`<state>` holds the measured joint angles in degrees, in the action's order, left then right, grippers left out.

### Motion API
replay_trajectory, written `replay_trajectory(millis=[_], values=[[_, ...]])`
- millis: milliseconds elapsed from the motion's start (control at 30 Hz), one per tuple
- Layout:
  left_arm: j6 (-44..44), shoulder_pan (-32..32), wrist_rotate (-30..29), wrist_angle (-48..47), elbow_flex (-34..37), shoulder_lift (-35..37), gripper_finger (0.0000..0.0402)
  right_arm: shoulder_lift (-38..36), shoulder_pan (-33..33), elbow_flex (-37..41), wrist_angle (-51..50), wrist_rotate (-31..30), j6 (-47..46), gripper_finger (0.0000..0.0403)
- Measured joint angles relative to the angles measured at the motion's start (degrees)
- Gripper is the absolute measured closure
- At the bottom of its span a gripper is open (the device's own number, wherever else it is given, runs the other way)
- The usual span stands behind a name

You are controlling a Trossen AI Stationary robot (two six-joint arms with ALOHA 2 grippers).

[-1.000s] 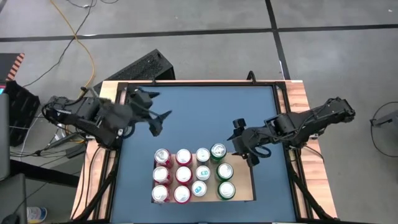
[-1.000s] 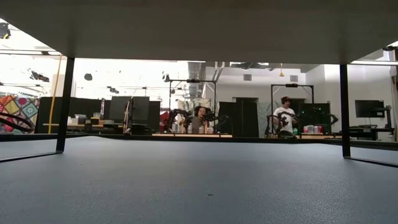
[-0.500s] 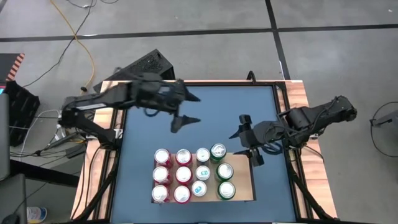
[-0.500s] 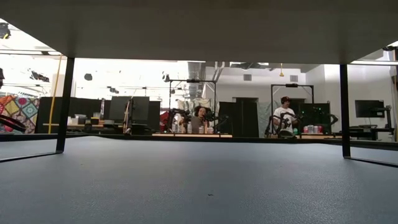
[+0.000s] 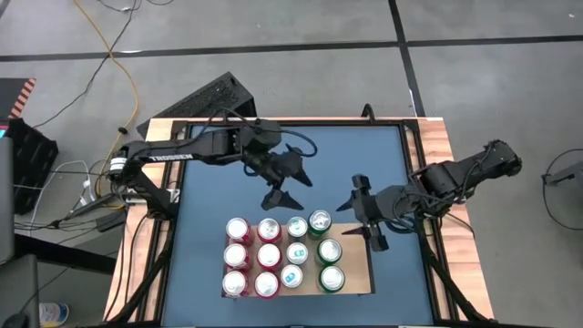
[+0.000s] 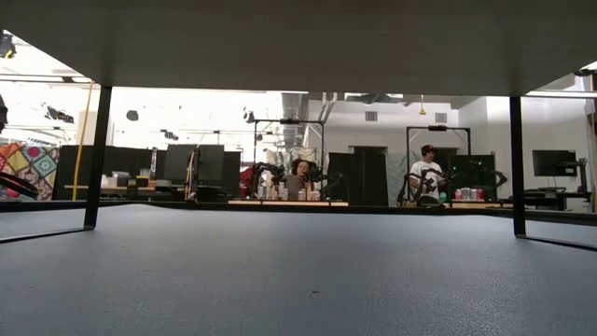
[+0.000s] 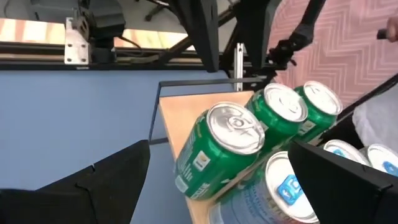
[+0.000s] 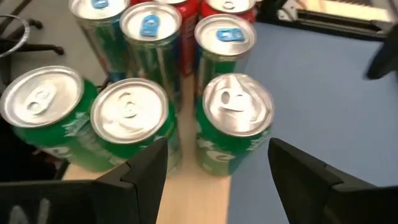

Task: Place canned beverage on shelf
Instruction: Put the green soda can on the shelf

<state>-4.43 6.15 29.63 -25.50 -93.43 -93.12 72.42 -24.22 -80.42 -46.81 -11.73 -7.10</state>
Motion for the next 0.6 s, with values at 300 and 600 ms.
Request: replay_trajectory(millis=[300,600], values=[[-0.4,0.2,4.5,1.0,0.0,-0.8,0.0033,0.0,0.9,0.0,2.9,-3.9,2.4,0.0139],[-0.8,0.4,10.9,1.0,-0.1,-2.1,0.0033,0.9,1.1,0.0,2.9,-6.1,1.8,0.0139]])
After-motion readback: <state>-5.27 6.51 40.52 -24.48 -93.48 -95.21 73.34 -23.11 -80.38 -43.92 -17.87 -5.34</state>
